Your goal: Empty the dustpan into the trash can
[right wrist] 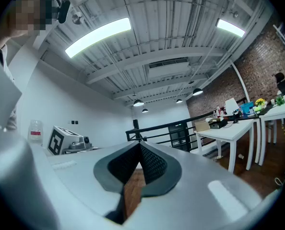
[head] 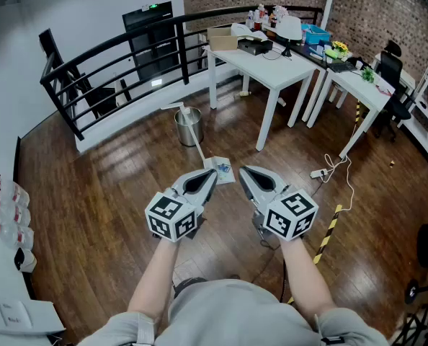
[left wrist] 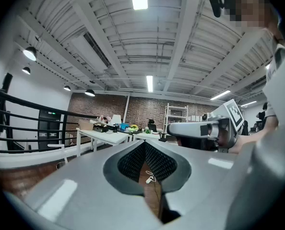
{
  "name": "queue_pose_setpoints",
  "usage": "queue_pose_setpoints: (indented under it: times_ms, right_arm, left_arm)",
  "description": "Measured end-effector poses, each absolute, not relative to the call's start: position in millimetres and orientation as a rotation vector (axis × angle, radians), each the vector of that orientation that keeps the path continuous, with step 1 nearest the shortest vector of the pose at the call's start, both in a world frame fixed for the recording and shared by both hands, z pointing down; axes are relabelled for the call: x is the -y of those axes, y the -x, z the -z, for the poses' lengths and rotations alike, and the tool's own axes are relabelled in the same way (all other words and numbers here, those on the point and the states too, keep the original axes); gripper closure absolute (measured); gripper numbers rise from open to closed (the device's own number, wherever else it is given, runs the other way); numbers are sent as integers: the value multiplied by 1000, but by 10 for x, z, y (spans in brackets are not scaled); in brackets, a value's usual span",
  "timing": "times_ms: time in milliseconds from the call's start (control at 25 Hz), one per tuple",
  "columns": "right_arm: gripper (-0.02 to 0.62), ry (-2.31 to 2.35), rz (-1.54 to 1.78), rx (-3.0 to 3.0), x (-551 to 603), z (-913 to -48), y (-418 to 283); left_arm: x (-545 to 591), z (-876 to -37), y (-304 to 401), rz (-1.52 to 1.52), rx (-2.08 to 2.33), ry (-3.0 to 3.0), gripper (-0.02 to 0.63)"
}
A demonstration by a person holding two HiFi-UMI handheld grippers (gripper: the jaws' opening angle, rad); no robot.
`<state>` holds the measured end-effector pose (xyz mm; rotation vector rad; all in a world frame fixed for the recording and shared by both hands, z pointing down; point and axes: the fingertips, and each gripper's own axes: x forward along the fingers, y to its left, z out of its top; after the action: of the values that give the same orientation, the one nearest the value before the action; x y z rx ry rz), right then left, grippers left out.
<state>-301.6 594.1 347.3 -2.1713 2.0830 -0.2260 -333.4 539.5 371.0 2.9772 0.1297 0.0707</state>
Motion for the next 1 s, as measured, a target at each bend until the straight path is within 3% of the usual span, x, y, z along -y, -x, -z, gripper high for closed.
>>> queue_pose_setpoints:
  times_ms: [440,1000]
  right_arm:
    - [597,2153,248,-2081,-5709,-3561,2612]
    - [597,2221,314,-2034,-4350,-3763,1721]
  left_arm:
    - [-5127,-3843,3039,-155,-64,-2999,601]
    - [-3726,-4056,2126,-168,-115,-2958,601]
